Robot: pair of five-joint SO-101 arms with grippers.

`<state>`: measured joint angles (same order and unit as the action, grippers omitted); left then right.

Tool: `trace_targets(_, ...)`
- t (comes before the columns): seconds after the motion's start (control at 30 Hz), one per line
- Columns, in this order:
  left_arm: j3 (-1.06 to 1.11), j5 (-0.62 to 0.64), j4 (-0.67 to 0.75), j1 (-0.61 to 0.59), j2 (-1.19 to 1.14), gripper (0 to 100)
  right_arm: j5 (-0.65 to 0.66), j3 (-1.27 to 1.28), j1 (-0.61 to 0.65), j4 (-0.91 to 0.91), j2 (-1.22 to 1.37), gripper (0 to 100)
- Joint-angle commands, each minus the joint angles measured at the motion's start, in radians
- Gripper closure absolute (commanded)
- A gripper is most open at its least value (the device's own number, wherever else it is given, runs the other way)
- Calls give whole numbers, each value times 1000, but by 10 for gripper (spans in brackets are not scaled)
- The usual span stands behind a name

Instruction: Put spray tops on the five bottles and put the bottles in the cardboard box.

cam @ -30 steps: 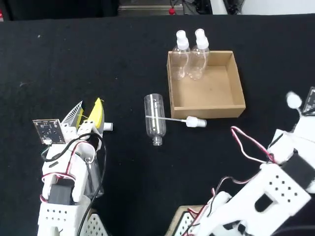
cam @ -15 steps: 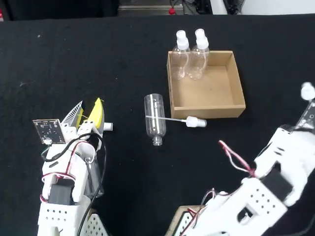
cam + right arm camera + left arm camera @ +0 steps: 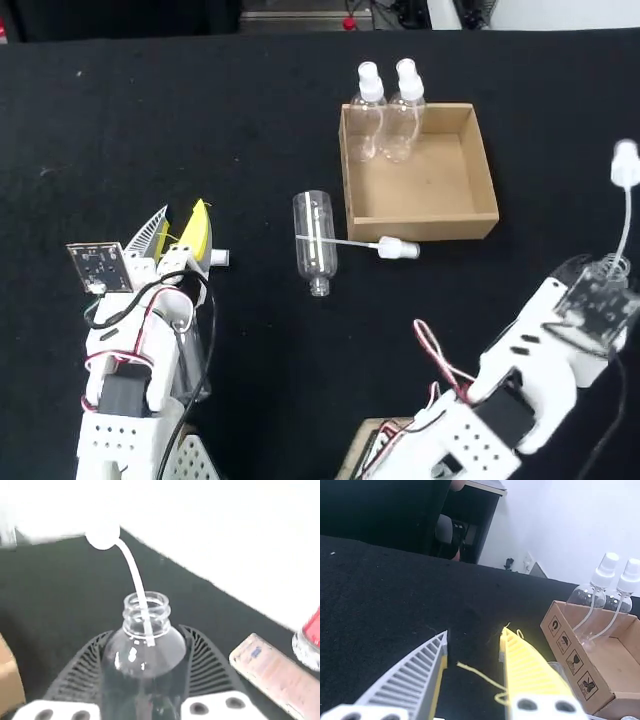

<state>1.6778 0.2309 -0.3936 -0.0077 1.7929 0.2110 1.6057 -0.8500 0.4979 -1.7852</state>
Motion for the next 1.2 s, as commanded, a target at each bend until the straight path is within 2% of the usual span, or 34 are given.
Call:
trace_targets(0.0, 22, -6, 0, -2, 6, 834, -29, 16, -6, 14, -182, 988)
trace_targets(0.47, 22, -6, 0, -1, 6, 834, -212, -130, 69, 28, -148, 988)
trace_targets(0.77, 22, -6, 0, -1, 6, 834, -252, -245, 77, 28, -150, 988)
trace_targets(1.17, 22, -6, 0, -1, 6, 834, -242, -401, 259, 37, -113, 988)
